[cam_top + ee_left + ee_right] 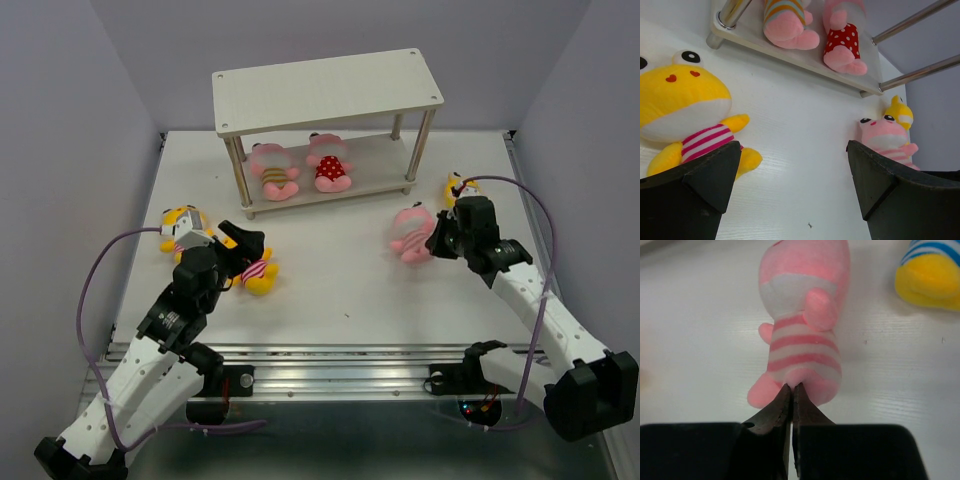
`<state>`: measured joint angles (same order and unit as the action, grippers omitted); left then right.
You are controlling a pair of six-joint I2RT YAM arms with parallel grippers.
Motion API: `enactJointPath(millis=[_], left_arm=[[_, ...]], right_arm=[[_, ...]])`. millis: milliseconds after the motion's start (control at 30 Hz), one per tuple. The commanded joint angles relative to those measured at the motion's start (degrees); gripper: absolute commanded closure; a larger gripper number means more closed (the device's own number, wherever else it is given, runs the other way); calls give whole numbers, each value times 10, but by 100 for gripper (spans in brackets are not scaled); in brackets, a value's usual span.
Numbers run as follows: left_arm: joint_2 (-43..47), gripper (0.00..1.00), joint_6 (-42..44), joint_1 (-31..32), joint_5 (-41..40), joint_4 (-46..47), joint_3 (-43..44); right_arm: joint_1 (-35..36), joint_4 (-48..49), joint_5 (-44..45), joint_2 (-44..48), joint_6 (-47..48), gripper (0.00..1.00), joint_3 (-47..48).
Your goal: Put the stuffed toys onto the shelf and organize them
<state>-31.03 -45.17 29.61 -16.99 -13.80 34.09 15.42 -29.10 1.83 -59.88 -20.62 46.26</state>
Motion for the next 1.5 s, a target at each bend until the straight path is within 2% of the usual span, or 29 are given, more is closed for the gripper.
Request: enactJointPath(millis=[0,467,733,900,1467], left_arm=[[2,1,1,0,-12,12,-11],[4,1,3,0,-17,13,-10],[4,1,-1,0,-21,11,-14],[-2,1,-2,0,-20,14,-17],[3,1,-6,0,-30,5,-17]], right_arm=[[-3,44,-42,17,30,99,58],[-3,181,-89,-83,15,99,144],[-3,275,-85,-163,-1,99,173],[-3,320,-53,-225,-9,99,200],[-3,384,-30,-386,-49,99,270]])
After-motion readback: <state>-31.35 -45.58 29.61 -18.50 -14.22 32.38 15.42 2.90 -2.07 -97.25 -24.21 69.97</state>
